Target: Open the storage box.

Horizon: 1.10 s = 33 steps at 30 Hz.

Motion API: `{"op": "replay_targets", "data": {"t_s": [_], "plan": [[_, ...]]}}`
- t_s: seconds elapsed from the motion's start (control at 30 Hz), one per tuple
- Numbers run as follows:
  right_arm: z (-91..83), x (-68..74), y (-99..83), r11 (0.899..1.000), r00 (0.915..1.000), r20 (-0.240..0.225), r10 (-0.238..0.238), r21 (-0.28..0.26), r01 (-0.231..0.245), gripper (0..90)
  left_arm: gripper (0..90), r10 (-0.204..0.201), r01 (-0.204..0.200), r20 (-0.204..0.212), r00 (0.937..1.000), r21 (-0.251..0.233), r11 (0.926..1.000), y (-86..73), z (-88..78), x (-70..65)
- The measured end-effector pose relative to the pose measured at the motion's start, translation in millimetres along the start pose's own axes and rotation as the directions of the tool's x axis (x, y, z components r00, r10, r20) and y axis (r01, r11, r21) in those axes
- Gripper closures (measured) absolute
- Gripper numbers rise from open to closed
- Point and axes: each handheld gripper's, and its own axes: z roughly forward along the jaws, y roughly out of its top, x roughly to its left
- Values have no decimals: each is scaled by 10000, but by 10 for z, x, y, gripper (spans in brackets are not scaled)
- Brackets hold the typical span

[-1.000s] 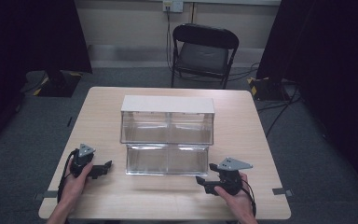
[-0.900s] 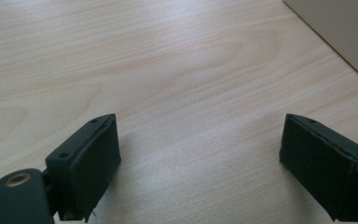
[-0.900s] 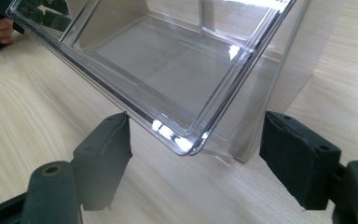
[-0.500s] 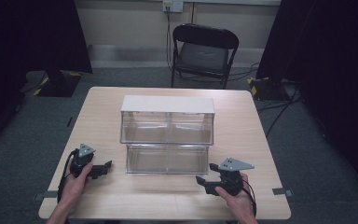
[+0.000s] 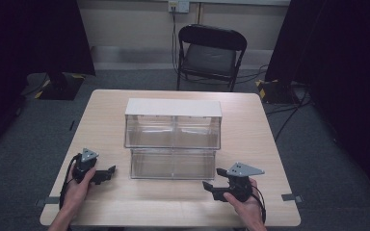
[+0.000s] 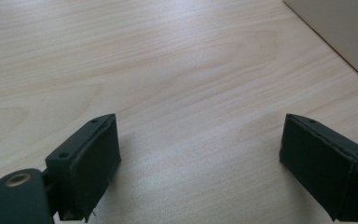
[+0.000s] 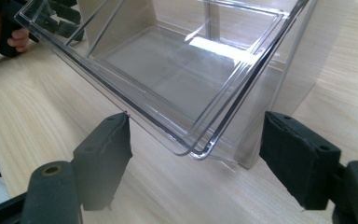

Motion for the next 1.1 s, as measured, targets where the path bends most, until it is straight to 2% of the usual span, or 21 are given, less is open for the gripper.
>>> {"op": "replay_targets", "data": {"t_s": [1.1], "plan": [[-68,31,82,9991,9997,-141,-176,-397,170,245,115,-16,16,-2,10000,-1,10000,0,0,-1]]}}
